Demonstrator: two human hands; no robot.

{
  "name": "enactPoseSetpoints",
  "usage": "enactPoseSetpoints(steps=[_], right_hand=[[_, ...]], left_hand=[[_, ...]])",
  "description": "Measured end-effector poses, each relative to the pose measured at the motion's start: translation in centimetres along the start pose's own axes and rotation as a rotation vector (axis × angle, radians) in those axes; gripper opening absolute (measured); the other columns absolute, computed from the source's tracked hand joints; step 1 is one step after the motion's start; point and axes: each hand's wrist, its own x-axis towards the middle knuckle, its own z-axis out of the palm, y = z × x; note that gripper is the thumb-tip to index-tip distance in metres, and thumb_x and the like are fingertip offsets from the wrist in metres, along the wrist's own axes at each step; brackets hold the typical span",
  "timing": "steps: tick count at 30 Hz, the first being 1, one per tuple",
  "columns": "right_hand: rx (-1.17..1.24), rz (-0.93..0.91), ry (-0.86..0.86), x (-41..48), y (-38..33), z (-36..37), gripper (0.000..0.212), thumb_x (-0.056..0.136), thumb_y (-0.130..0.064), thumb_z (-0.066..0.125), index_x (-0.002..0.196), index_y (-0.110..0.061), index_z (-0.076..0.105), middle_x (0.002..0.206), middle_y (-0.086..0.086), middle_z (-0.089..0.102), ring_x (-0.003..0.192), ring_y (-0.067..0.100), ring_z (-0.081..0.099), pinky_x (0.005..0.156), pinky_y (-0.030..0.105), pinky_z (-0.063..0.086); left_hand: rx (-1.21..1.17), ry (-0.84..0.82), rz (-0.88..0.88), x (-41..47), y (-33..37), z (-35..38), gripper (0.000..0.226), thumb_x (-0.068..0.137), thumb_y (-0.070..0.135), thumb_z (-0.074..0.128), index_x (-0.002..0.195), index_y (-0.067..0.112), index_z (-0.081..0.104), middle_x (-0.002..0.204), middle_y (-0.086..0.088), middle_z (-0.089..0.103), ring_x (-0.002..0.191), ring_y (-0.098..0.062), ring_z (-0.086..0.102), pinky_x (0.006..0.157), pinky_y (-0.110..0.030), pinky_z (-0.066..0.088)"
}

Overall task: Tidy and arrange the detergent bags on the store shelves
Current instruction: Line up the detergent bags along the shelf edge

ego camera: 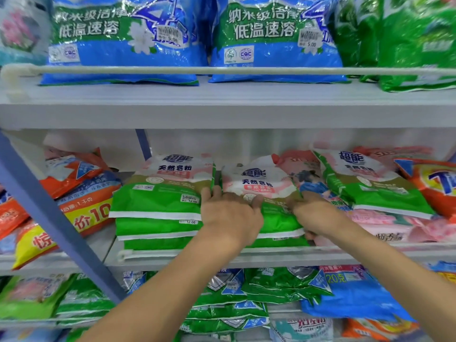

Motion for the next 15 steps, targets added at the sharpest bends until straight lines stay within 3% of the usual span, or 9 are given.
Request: enactPoseSetpoints(steps=[1, 3, 5, 6, 8, 10, 12, 15], right_hand=[[0.067, 0.007, -0.006, -0.1, 0.1, 0.0, 0.019, 0.104, -0.036, 0.052, 0.102, -0.016, 0.050, 0.072, 0.005, 0.054, 0.053, 0.018, 0.054, 0.050, 0.025, 0.046], [0.399, 0.093, -0.086, -0.6, 0.3, -0.5, 0.040, 0.095, -0.044, 0.068, 0.121, -0.017, 0.054, 0.110, 0.001, 0.063, 0.088, 0.018, 0.064, 0.056, 0.027, 0.054], [0.640, 0.108, -0.163, -0.9, 0.8, -1.0, 0.046, 0.086, -0.034, 0.080, 0.124, -0.013, 0.064, 0.129, -0.001, 0.066, 0.113, 0.020, 0.064, 0.059, 0.028, 0.057], [0.636, 0.067, -0.158, -1.4, 1.1, -0.9, 0.037, 0.086, -0.028, 0.081, 0.117, -0.013, 0.068, 0.122, 0.000, 0.071, 0.109, 0.018, 0.066, 0.060, 0.028, 0.058], [0.370, -0.019, -0.005, -2.0, 1.4, -0.2, 0.015, 0.093, -0.027, 0.074, 0.102, -0.016, 0.068, 0.091, 0.001, 0.073, 0.075, 0.012, 0.069, 0.051, 0.023, 0.052], [0.054, -0.125, 0.145, -2.0, 1.2, 0.7, 0.015, 0.100, -0.031, 0.065, 0.092, -0.019, 0.060, 0.071, 0.002, 0.064, 0.041, 0.007, 0.058, 0.038, 0.017, 0.040], [-0.081, -0.149, 0.134, -2.1, 0.6, 1.2, 0.018, 0.104, -0.034, 0.058, 0.094, -0.020, 0.053, 0.069, 0.004, 0.062, 0.032, 0.004, 0.053, 0.034, 0.016, 0.035], [-0.039, -0.012, -0.066, -2.5, 0.3, 0.1, 0.027, 0.106, -0.041, 0.050, 0.113, -0.016, 0.045, 0.068, 0.007, 0.070, 0.036, 0.008, 0.059, 0.037, 0.016, 0.038]], left_hand=[[0.008, -0.010, 0.013, 0.2, -0.2, 0.0, 0.074, 0.107, 0.055, 0.007, 0.136, 0.006, 0.054, 0.141, -0.014, 0.056, 0.138, -0.031, 0.038, 0.116, -0.048, 0.019], [0.051, 0.011, 0.029, 0.0, -0.8, 0.1, 0.070, 0.107, 0.056, 0.009, 0.133, 0.008, 0.054, 0.131, -0.013, 0.060, 0.130, -0.029, 0.043, 0.112, -0.047, 0.021], [0.078, 0.018, 0.075, -0.3, -1.7, 0.4, 0.065, 0.107, 0.058, 0.012, 0.141, 0.017, 0.048, 0.130, -0.012, 0.060, 0.132, -0.029, 0.043, 0.113, -0.046, 0.019], [0.080, -0.001, 0.096, -0.5, -2.2, 0.5, 0.067, 0.105, 0.063, 0.013, 0.150, 0.022, 0.039, 0.135, -0.011, 0.058, 0.138, -0.029, 0.040, 0.116, -0.046, 0.017], [0.059, -0.033, 0.106, -0.8, -2.6, 0.8, 0.082, 0.096, 0.077, 0.011, 0.161, 0.029, 0.020, 0.148, -0.009, 0.051, 0.148, -0.026, 0.030, 0.119, -0.047, 0.013], [0.072, -0.038, 0.087, -1.1, -2.6, 1.1, 0.085, 0.094, 0.079, 0.008, 0.163, 0.029, 0.014, 0.154, -0.007, 0.047, 0.150, -0.025, 0.026, 0.120, -0.047, 0.013], [0.085, -0.027, 0.074, -1.4, -2.5, 1.1, 0.070, 0.103, 0.064, 0.010, 0.161, 0.027, 0.022, 0.156, -0.005, 0.044, 0.149, -0.027, 0.027, 0.121, -0.048, 0.013], [0.034, 0.032, 0.034, -1.6, -2.0, 1.1, 0.047, 0.108, 0.030, 0.019, 0.147, 0.031, 0.045, 0.145, -0.004, 0.052, 0.137, -0.033, 0.041, 0.117, -0.051, 0.019]])
